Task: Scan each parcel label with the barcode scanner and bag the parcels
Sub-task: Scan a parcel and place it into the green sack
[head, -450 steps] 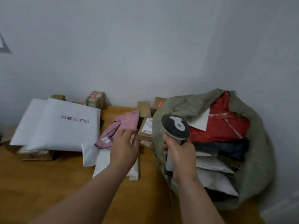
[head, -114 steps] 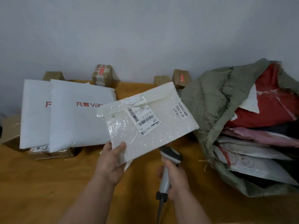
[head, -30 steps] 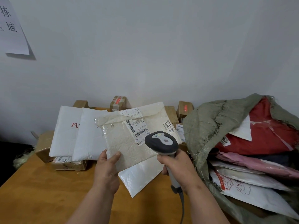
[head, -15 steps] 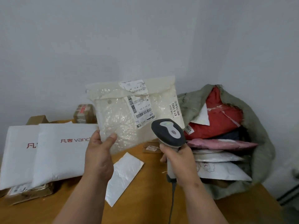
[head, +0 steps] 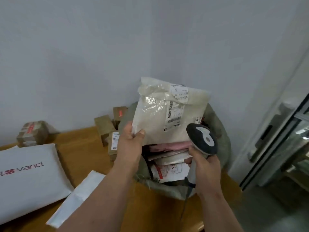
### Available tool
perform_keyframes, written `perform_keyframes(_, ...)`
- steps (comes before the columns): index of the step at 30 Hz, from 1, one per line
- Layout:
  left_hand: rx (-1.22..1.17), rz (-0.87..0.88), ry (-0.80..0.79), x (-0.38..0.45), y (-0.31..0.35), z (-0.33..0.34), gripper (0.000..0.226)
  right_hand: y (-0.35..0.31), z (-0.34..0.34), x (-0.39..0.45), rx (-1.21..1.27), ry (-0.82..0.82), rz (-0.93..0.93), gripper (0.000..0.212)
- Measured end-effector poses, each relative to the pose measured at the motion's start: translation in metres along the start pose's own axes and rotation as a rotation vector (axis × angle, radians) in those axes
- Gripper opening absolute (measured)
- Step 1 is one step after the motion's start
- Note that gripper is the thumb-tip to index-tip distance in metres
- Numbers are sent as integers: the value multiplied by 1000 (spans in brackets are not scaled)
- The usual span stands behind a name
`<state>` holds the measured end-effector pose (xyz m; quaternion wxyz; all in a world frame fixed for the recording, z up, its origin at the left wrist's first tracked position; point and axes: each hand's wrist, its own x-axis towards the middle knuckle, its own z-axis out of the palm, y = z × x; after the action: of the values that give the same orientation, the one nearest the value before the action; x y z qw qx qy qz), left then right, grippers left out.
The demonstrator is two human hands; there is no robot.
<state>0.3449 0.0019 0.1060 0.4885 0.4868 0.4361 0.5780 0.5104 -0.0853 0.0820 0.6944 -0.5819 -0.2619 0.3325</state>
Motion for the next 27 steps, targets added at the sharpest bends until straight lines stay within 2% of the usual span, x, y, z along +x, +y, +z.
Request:
perform_keyframes(2,61,8,-47,12,-4,23,56,-4,-12,21,9,-3,9,20)
perform_keyframes(6,197,-97,-98,36,-30,58,39,-9,-34,68,-13,-15,-19,8)
perform_keyframes(10,453,-232,-25,43,-68,71,14,-8,-39,105,-26,-79,-28,36)
perform_keyframes(12,580,-228,3,44,-79,74,31,-5,-36,119,-65,-107,-59,40)
perform_keyframes(15,656,-54,100,49,-79,82,57,-7,-29,136,-88,-161,-105,50)
perform_keyframes(17,741,34,56,54,-79,89,47,-10,-25,147,-57,-203,-121,57)
perform_keyframes(19,762,35,19,61,-82,93,31,-12,-20,158,-36,-246,-140,63)
perform_keyframes(22,679,-101,-59,66,-93,92,45,-17,-11,169,-40,-320,-148,64)
perform_keyframes(24,720,-219,-60,68,-104,92,39,-17,-5,175,-43,-385,-175,65)
perform_keyframes(25,782,-241,-33,68,-106,93,31,-17,-1,178,-41,-411,-175,63)
perform_keyframes(27,804,-148,48,69,-110,94,41,-14,4,183,-77,-442,-161,53)
